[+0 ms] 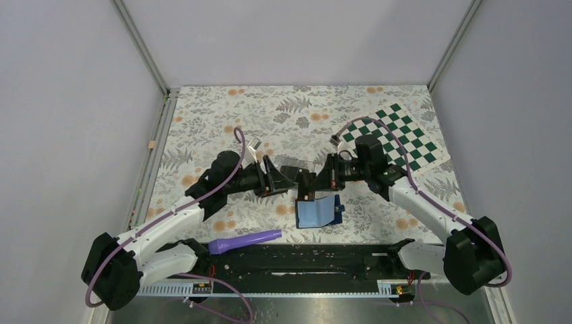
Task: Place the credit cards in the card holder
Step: Insert the credit card into the card holder.
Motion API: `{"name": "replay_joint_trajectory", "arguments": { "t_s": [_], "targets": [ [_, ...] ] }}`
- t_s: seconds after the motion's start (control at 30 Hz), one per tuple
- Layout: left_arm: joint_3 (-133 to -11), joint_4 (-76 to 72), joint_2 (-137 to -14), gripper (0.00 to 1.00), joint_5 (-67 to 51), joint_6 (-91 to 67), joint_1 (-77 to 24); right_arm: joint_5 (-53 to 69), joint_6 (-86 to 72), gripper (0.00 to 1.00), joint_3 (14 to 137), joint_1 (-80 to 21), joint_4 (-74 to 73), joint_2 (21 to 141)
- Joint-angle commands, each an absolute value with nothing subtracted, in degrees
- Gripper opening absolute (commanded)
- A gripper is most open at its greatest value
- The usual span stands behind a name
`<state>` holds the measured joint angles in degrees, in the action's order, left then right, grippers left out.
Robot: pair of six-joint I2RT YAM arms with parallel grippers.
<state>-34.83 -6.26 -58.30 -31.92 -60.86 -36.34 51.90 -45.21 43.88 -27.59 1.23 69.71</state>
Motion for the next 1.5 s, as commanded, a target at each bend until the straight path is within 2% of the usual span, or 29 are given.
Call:
{"name": "replay_joint_trajectory", "arguments": {
  "t_s": [0.0, 0.3, 0.53, 0.7, 1.0, 1.1, 1.47],
  "targets": [
    [-35.04, 4.54, -61.80, 0.58, -25.15, -56.00, -37.06, 39.45, -31.82, 0.00, 39.11, -26.46, -11.45, 68.01],
    [-37.93, 11.64, -71.71, 0.52, -18.70, -53.18, -39.73, 31.45, -28.44, 0.00, 35.85, -24.09, -9.75, 75.16],
    [-38.24, 5.80, -81.24, 0.35, -19.09, -54.54, -42.00, 29.37, -27.30, 0.00, 35.54, -22.61, -8.61, 78.79],
    [-39.77, 3.30, -86.81, 0.32, -18.28, -55.18, -43.93, 30.35, -27.87, 0.00, 34.49, -22.06, -7.17, 79.47],
    [-40.93, 3.22, -92.32, 0.06, -16.92, -54.89, -45.34, 36.81, -31.58, 0.00, 32.21, -22.06, -0.62, 82.77],
    [-41.28, 3.42, -93.57, 0.00, -17.05, -54.69, -45.70, 37.51, -32.60, 0.00, 31.82, -22.07, 1.68, 82.02],
    [-40.91, 3.77, -94.55, 0.00, -16.70, -55.88, -45.95, 38.11, -35.66, 0.00, 29.90, -21.97, 5.34, 83.34]
  ]
}}
